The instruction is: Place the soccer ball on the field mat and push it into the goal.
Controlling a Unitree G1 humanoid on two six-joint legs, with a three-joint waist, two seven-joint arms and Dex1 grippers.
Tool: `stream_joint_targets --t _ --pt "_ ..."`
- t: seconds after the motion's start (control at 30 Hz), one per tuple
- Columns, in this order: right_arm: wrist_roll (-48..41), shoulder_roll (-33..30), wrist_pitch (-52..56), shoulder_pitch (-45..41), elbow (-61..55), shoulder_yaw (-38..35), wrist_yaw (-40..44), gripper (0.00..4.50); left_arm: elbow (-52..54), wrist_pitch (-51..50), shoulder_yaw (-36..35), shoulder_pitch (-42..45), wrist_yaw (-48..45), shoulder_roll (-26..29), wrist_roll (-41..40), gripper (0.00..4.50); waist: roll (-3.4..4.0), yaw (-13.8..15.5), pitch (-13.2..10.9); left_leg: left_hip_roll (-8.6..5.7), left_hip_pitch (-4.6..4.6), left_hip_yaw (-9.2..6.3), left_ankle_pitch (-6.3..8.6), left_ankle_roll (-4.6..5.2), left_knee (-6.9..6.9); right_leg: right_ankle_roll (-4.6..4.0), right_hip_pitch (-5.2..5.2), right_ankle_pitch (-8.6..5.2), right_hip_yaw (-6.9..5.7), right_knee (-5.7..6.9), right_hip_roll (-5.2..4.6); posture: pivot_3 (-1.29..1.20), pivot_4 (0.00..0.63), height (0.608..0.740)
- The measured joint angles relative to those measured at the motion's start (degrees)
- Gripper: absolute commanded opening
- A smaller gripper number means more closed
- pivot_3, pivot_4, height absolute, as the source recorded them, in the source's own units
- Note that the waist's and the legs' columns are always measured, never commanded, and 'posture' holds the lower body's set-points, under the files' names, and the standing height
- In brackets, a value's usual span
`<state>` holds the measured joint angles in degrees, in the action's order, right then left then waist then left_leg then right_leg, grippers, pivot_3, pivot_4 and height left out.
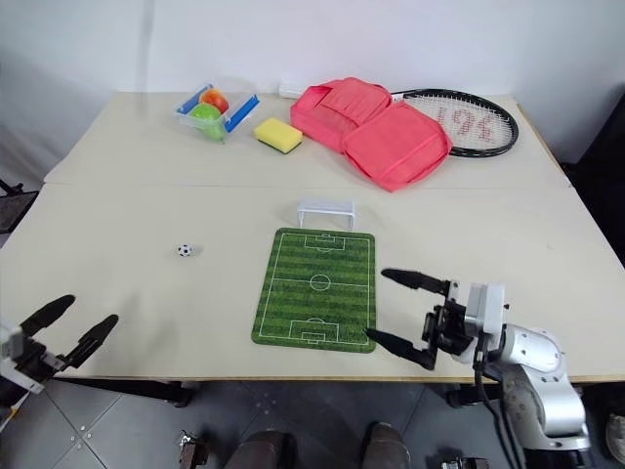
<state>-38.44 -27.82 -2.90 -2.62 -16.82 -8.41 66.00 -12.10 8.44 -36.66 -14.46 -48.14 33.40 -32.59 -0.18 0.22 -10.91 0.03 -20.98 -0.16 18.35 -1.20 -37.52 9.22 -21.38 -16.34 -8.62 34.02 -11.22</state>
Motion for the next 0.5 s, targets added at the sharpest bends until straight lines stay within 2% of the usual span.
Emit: stream_joint_targets --t 0.17,0.3,0.5 --pt "1.0 0.7 -3.0 -0.3 1.8 -0.7 -0.4 4.5 1.5 -2.4 0.8 -1.5 1.1 -3.7 -0.9 4.45 -0.12 1.3 0.1 0.0 -0.08 -0.01 0.06 0.02 -0.22 0.0 0.0 0.02 0.0 0.07 0.02 0.0 0.15 0.74" --pt "2.6 0.6 -6.3 -0.1 5.9 -1.8 0.9 4.5 4.7 -7.0 3.4 2.9 3.1 -4.0 -1.1 4.45 -0.12 1.3 0.1 0.0 -0.1 0.01 0.07 0.04 -0.41 -0.02 0.02 0.08 0.06 0.16 0.03 0.0 0.15 0.74" --pt "3.8 -1.1 -9.6 -0.1 10.7 -4.0 2.4 4.5 2.4 -13.5 11.1 21.3 8.8 -1.8 2.8 4.45 -0.16 1.1 0.1 0.0 -0.06 0.04 0.05 0.03 -0.55 -0.04 -0.02 0.13 0.17 0.39 0.07 0.0 0.15 0.74"
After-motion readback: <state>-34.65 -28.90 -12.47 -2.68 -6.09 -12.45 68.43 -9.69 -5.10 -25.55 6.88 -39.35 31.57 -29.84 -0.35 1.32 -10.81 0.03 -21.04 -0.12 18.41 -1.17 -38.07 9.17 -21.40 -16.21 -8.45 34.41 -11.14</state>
